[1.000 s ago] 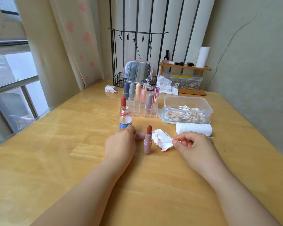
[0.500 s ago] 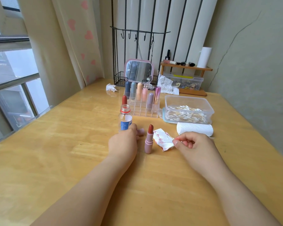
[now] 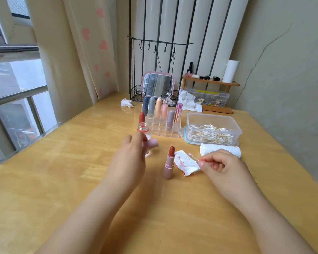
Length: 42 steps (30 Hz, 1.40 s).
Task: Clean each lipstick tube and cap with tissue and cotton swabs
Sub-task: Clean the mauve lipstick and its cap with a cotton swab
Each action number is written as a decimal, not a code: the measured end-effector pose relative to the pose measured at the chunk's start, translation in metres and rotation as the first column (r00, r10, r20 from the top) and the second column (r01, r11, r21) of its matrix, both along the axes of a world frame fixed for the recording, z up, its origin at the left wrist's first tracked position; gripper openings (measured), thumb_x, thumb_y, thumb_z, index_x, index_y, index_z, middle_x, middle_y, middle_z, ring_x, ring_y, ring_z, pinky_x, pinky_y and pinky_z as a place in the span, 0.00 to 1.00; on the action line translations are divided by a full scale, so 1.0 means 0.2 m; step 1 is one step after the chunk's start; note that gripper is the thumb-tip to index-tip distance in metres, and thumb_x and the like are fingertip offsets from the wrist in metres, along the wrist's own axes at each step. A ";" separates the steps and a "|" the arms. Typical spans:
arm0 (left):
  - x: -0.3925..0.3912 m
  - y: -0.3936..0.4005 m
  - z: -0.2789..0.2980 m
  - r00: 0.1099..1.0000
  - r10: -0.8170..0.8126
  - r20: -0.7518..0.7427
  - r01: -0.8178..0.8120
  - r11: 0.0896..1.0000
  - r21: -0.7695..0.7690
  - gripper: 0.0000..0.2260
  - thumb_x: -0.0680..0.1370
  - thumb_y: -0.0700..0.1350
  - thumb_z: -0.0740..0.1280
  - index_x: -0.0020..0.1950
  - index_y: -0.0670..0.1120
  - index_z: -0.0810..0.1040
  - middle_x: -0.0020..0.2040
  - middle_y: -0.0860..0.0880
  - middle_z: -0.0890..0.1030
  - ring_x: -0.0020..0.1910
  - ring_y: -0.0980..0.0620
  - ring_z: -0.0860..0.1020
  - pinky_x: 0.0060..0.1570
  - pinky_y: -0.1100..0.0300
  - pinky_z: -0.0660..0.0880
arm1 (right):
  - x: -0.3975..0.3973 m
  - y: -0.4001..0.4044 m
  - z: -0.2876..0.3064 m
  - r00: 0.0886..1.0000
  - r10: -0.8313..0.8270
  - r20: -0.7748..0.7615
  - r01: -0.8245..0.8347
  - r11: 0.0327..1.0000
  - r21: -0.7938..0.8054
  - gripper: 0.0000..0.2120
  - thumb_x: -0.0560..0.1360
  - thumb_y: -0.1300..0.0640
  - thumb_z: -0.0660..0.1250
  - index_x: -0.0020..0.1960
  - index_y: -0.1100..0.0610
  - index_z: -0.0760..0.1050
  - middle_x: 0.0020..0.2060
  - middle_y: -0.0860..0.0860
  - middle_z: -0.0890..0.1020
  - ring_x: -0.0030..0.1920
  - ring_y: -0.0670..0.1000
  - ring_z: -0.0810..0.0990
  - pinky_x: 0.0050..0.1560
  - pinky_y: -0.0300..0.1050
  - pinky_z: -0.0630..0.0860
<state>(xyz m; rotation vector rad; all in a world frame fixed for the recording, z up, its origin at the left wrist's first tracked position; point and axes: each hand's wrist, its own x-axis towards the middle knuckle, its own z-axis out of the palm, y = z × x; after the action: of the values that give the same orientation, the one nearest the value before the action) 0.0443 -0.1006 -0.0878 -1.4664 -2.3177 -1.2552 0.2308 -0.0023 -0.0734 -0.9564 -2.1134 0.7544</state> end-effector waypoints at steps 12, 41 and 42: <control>0.02 -0.11 0.19 0.279 -0.616 0.737 0.365 0.778 0.512 0.12 0.71 0.41 0.62 0.47 0.43 0.84 0.39 0.43 0.77 0.33 0.51 0.74 0.38 0.58 0.78 | 0.02 -0.12 0.14 0.961 0.216 -0.173 -0.145 0.926 0.349 0.04 0.72 0.56 0.68 0.42 0.47 0.80 0.38 0.38 0.80 0.37 0.36 0.75 0.39 0.23 0.67; 0.09 -0.09 0.14 0.352 -0.576 0.738 0.498 0.783 0.374 0.09 0.72 0.47 0.63 0.38 0.48 0.82 0.35 0.43 0.69 0.27 0.55 0.66 0.31 0.63 0.68 | -0.02 -0.14 0.07 0.987 0.152 0.046 -0.142 0.716 0.684 0.09 0.72 0.58 0.64 0.38 0.57 0.81 0.25 0.47 0.72 0.30 0.48 0.67 0.33 0.39 0.65; 0.09 -0.09 0.14 0.352 -0.573 0.740 0.481 0.789 0.382 0.09 0.72 0.47 0.63 0.38 0.48 0.83 0.36 0.42 0.68 0.27 0.55 0.65 0.31 0.64 0.68 | -0.02 -0.15 0.06 0.983 0.178 0.049 -0.165 0.725 0.669 0.09 0.72 0.58 0.63 0.37 0.57 0.80 0.25 0.47 0.71 0.29 0.48 0.67 0.32 0.39 0.64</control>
<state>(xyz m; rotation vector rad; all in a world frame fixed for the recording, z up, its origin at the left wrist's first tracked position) 0.0625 -0.1179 -0.0588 -1.9684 -2.1300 -2.7636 0.2259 -0.0315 -0.0606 -0.3504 -2.2197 0.0317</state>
